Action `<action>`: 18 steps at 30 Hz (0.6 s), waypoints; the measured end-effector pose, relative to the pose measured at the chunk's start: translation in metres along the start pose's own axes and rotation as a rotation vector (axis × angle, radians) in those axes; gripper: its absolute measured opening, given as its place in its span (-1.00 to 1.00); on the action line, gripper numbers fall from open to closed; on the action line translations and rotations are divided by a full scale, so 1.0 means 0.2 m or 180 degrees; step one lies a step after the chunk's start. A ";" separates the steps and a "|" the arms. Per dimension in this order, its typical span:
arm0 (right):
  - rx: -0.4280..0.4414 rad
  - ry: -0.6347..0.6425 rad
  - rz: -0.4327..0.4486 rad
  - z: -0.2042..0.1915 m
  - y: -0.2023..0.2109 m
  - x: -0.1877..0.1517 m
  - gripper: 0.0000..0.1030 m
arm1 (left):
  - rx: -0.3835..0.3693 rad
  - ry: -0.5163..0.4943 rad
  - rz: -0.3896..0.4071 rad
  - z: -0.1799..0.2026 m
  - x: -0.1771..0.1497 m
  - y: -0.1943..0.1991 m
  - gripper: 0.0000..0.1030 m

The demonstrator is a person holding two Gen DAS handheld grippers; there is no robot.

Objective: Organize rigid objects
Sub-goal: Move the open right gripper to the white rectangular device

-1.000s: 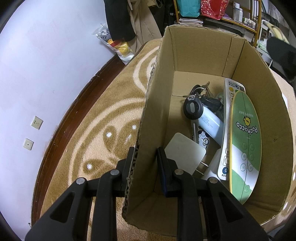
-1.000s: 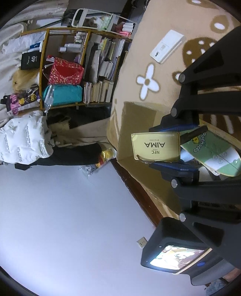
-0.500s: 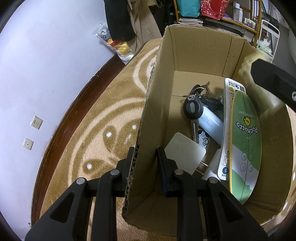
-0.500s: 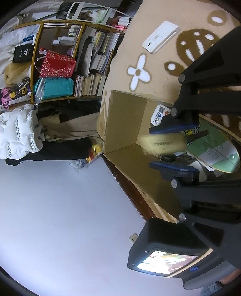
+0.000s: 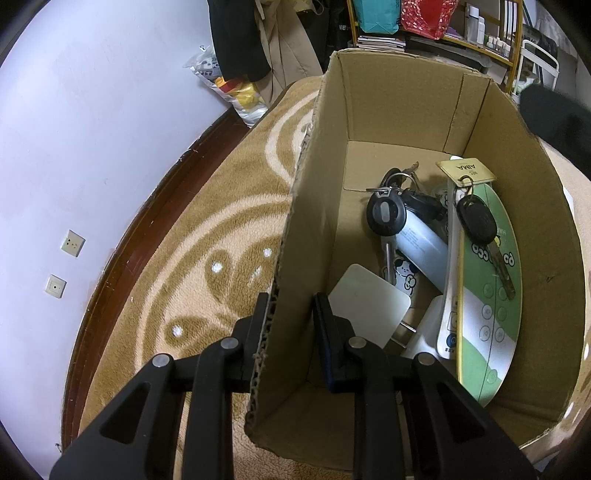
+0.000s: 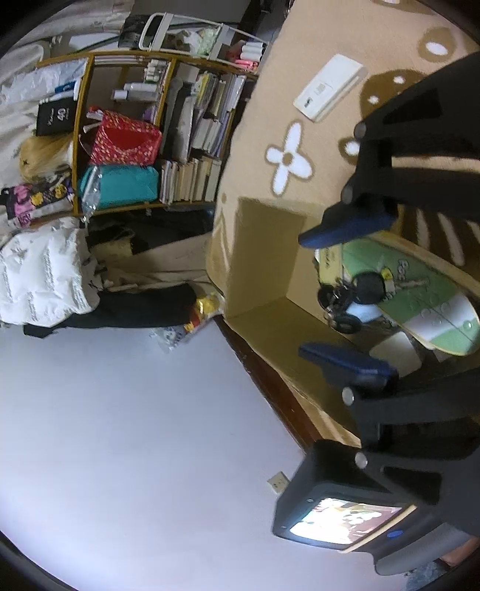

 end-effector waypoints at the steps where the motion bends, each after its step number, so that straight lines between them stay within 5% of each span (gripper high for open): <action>1: -0.0038 -0.0016 0.0018 0.02 0.01 0.01 0.32 | 0.0001 -0.0001 0.0000 0.00 0.00 0.00 -0.58; 8: -0.0384 -0.0304 0.0142 0.27 0.05 0.06 1.00 | 0.0003 -0.0005 -0.0002 0.00 0.00 0.00 -0.58; 18: -0.0843 -0.0375 0.0008 0.57 -0.02 0.04 1.00 | 0.0011 -0.0017 -0.0006 0.00 0.00 0.00 -0.57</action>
Point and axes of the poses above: each gripper's, at about its wrist camera, not at the fingertips, and y roughly against the way its jaws point, z to its right, x to its top, the point moved 9 cm from there along -y, roughly the way its jaws point, and after that the axes turned 13 degrees about y, right-handed, at the moved point
